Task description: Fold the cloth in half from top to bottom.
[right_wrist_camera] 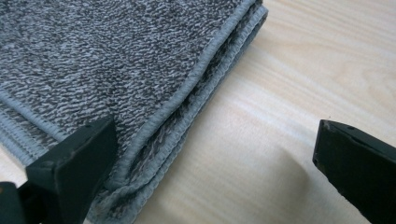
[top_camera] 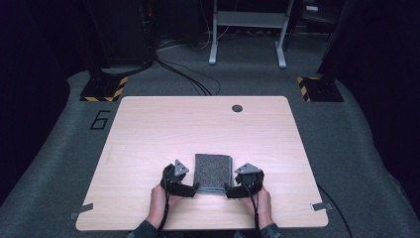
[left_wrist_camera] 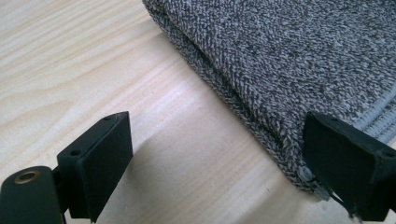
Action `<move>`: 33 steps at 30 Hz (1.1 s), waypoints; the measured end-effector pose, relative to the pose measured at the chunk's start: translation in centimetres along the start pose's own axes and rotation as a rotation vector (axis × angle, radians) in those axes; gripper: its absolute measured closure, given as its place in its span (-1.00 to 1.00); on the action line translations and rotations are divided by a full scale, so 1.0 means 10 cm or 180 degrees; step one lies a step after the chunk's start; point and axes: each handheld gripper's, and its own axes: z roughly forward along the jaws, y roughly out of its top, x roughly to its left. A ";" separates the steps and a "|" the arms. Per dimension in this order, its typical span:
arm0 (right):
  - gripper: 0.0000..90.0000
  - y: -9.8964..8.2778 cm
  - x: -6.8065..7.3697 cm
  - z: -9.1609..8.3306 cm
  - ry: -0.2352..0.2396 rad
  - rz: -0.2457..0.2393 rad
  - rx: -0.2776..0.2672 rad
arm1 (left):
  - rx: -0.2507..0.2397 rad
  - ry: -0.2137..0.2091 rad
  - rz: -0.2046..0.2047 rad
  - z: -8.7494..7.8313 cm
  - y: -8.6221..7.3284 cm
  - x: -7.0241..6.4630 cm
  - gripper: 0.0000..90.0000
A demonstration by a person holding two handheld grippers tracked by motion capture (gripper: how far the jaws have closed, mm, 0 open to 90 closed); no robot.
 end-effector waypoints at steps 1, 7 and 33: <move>-1.00 0.04 0.00 0.02 -0.0007 -0.0012 0.0033 | -0.0002 -0.0018 -0.0031 0.01 0.01 0.01 -0.79; -1.00 0.14 -0.08 0.12 -0.0017 0.0000 0.0061 | 0.0015 0.0016 -0.0073 0.09 0.09 0.10 -0.79; -0.97 0.36 -0.38 0.22 0.0259 0.0221 -0.0110 | -0.0053 0.0042 -0.0153 0.09 0.31 0.31 -0.91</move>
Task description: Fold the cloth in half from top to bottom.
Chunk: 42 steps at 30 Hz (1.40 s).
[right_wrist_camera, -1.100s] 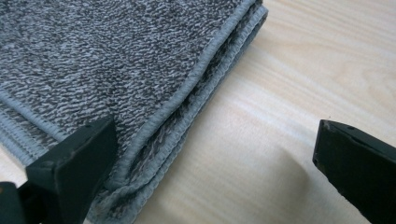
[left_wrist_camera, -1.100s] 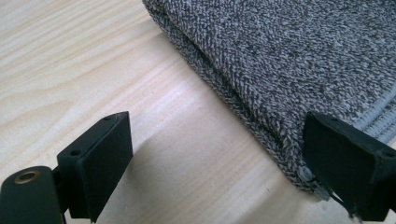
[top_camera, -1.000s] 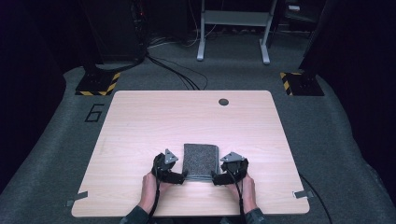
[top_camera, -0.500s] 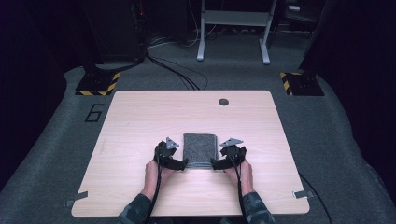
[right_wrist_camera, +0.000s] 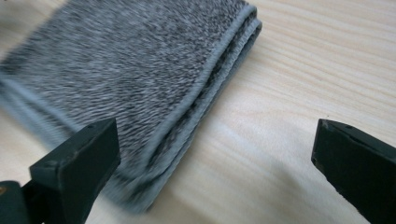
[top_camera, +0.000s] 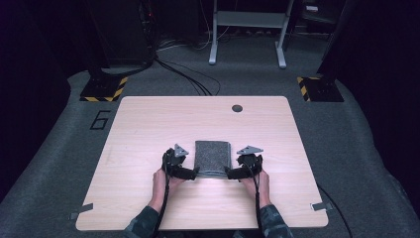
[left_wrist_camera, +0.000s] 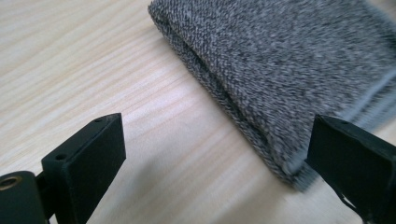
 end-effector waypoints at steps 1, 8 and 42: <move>-0.97 -0.01 0.00 -0.05 0.0028 -0.0011 -0.0032 | -0.0068 0.0003 -0.0033 -0.04 -0.01 -0.01 -0.92; -0.95 -0.13 -0.05 -0.44 0.0026 -0.0014 -0.0206 | -0.0165 0.0069 -0.0024 -0.36 -0.17 0.03 -0.93; -1.00 -1.03 -0.95 -0.94 -0.0612 0.0385 0.0054 | 0.0055 0.0570 -0.0570 -0.77 -1.05 0.70 -1.00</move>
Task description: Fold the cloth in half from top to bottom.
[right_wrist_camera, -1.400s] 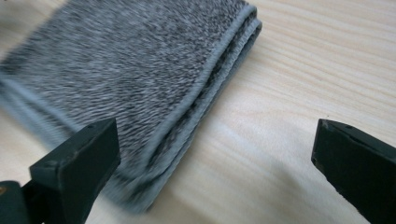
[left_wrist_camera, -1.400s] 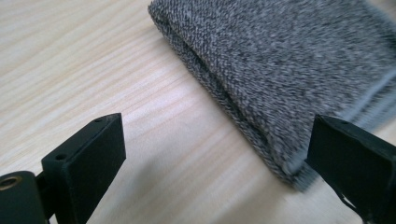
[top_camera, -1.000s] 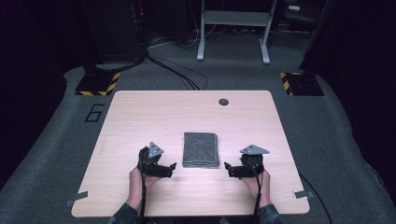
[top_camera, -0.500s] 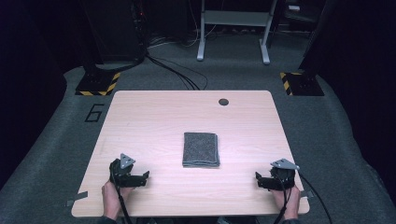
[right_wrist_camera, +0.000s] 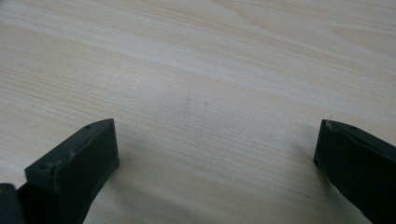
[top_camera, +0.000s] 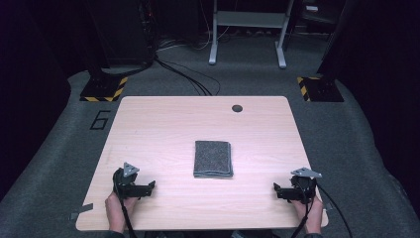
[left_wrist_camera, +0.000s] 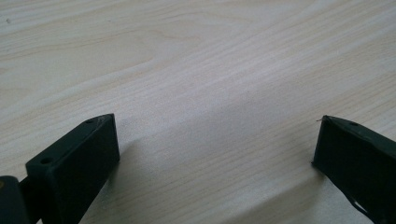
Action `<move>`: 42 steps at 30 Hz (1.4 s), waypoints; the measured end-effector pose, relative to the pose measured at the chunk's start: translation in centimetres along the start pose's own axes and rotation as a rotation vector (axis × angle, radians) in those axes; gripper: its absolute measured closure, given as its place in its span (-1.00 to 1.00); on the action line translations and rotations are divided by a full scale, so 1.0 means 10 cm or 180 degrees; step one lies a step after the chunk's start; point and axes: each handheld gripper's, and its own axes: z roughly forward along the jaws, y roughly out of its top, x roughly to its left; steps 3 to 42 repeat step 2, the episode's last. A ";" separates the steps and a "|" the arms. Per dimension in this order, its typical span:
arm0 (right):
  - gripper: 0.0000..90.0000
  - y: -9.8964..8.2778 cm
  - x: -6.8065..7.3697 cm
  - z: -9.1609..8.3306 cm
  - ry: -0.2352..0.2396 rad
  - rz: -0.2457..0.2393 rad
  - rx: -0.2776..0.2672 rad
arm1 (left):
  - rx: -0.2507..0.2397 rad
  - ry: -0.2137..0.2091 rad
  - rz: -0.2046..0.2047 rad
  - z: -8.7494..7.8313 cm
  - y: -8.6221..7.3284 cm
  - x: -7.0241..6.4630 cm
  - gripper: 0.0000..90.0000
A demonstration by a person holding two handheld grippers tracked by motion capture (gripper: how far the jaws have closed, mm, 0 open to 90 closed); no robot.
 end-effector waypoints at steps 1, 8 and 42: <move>-1.00 0.00 0.00 0.00 0.0002 -0.0001 0.0000 | 0.0001 0.0002 0.0000 0.00 0.00 0.00 -1.00; -1.00 0.00 0.00 0.00 0.0003 -0.0003 0.0000 | -0.0016 0.0005 -0.0006 0.00 0.00 0.00 -1.00; -1.00 0.00 0.00 0.00 0.0003 -0.0003 0.0000 | -0.0016 0.0005 -0.0006 0.00 0.00 0.00 -1.00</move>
